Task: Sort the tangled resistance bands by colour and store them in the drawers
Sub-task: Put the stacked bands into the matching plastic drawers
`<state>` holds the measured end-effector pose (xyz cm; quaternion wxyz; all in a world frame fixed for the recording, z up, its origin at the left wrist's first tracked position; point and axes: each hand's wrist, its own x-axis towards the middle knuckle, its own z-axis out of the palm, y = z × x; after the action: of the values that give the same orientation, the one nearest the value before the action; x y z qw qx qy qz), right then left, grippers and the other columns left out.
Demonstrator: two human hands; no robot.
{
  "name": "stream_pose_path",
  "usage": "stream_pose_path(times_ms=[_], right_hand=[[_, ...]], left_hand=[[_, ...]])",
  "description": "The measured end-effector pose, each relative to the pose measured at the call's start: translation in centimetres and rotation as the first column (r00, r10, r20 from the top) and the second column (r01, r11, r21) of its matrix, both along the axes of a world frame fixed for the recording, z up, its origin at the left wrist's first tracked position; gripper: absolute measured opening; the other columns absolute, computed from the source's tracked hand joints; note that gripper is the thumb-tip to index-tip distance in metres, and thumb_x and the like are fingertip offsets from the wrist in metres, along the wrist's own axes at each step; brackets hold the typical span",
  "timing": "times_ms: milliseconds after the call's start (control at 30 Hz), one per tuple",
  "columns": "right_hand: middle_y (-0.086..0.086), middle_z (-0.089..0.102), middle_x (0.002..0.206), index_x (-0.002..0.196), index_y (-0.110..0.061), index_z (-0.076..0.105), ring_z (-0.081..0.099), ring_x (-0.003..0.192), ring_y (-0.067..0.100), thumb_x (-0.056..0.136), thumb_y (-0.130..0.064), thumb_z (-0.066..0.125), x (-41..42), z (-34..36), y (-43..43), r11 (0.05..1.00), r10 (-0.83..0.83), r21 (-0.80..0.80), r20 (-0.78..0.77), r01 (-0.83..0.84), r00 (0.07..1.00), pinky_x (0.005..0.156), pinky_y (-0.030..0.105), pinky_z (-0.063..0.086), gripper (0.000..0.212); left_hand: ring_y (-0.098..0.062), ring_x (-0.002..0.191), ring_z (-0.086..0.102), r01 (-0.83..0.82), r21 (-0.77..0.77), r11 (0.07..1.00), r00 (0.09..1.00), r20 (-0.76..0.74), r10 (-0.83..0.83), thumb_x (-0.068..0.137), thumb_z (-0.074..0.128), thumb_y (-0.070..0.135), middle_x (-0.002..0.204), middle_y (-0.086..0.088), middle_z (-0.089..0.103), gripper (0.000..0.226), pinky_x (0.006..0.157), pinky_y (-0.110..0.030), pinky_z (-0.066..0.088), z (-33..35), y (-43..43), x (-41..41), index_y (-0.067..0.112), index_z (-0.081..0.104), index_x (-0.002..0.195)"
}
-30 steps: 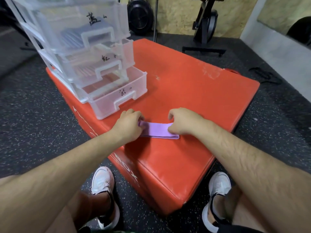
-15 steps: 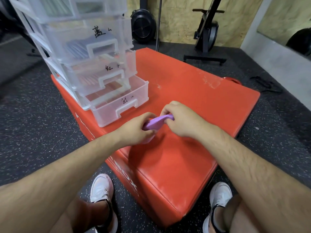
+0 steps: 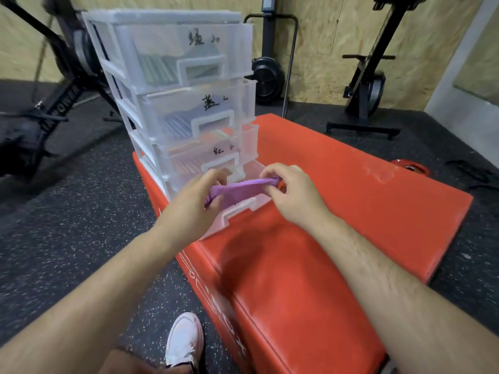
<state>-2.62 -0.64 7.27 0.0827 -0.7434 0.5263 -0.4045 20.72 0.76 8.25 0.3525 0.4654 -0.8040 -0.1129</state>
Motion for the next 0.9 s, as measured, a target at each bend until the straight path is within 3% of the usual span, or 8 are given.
stream_pose_path(times_ms=[33, 133, 267, 433, 600, 767, 900], right_hand=[[-0.018, 0.060, 0.081, 0.096, -0.026, 0.067, 0.050, 0.084, 0.015, 0.084, -0.009, 0.068, 0.6, 0.3, -1.0, 1.000, -0.006, -0.008, 0.016, 0.007, 1.000, 0.075, 0.028, 0.042, 0.021], [-0.016, 0.061, 0.087, 0.098, -0.025, 0.068, 0.051, 0.088, 0.018, 0.081, -0.005, 0.061, 2.1, 1.0, -4.1, 0.998, 0.003, -0.060, -0.051, -0.006, 0.999, 0.076, 0.033, 0.044, 0.028], [-0.017, 0.059, 0.087, 0.094, -0.024, 0.071, 0.049, 0.089, 0.017, 0.077, -0.003, 0.061, 2.9, 0.2, -7.3, 0.997, 0.028, -0.062, -0.117, -0.036, 0.993, 0.076, 0.026, 0.037, 0.028], [-0.006, 0.066, 0.092, 0.094, -0.021, 0.074, 0.060, 0.092, 0.019, 0.076, -0.002, 0.064, 3.2, -2.3, -9.4, 0.986, 0.111, 0.136, -0.114, -0.095, 0.987, 0.081, 0.031, 0.047, 0.028], [-0.002, 0.067, 0.096, 0.101, -0.025, 0.077, 0.061, 0.093, 0.017, 0.085, -0.011, 0.066, 2.8, -3.3, -10.3, 0.972, 0.113, 0.220, -0.112, -0.086, 0.987, 0.081, 0.027, 0.045, 0.024], [0.002, 0.072, 0.110, 0.110, -0.020, 0.076, 0.060, 0.106, 0.025, 0.093, -0.011, 0.059, 2.5, -3.8, -9.6, 0.993, 0.040, 0.113, -0.078, -0.031, 0.996, 0.095, 0.027, 0.042, 0.025], [0.001, 0.067, 0.109, 0.109, -0.019, 0.072, 0.058, 0.104, 0.026, 0.090, -0.016, 0.061, 2.6, -4.2, -8.0, 0.996, -0.093, 0.000, -0.039, 0.093, 0.995, 0.094, 0.024, 0.038, 0.022]], left_hand=[[0.000, 0.075, 0.049, -0.024, -0.063, 0.998, 0.999, 0.031, 0.026, 0.091, 0.060, 0.009, 0.084, 0.015, 0.049, 0.024, 0.064, -0.013, 0.037, 0.1, -0.6, 0.4, 0.025, 0.054, 0.108], [-0.017, 0.079, 0.049, -0.028, -0.197, 0.980, 0.992, 0.117, 0.052, 0.094, 0.056, 0.007, 0.097, 0.002, 0.052, 0.012, 0.068, -0.031, 0.045, 0.1, -2.5, 1.3, 0.016, 0.057, 0.102], [-0.029, 0.081, 0.057, -0.061, -0.171, 0.983, 0.964, 0.245, 0.102, 0.094, 0.057, 0.008, 0.101, -0.005, 0.054, 0.009, 0.068, -0.039, 0.051, -1.2, -5.2, 2.4, 0.013, 0.062, 0.100], [-0.030, 0.094, 0.060, -0.070, -0.032, 0.997, 0.940, 0.332, 0.076, 0.089, 0.050, 0.011, 0.104, -0.007, 0.060, 0.023, 0.077, -0.036, 0.050, -2.0, -6.5, 2.9, 0.014, 0.065, 0.105], [-0.028, 0.107, 0.059, -0.072, 0.083, 0.994, 0.921, 0.388, 0.035, 0.090, 0.052, 0.005, 0.117, -0.006, 0.061, 0.033, 0.088, -0.031, 0.046, -3.0, -7.1, 2.5, 0.014, 0.065, 0.118], [-0.027, 0.105, 0.061, -0.044, 0.032, 0.999, 0.935, 0.353, 0.030, 0.093, 0.051, 0.010, 0.116, -0.003, 0.061, 0.025, 0.087, -0.035, 0.050, -3.2, -7.0, 2.6, 0.013, 0.066, 0.112], [-0.026, 0.105, 0.061, -0.024, -0.013, 1.000, 0.936, 0.351, 0.027, 0.090, 0.058, 0.016, 0.113, 0.001, 0.063, 0.023, 0.086, -0.036, 0.051, -2.6, -6.1, 2.7, 0.016, 0.066, 0.112]])
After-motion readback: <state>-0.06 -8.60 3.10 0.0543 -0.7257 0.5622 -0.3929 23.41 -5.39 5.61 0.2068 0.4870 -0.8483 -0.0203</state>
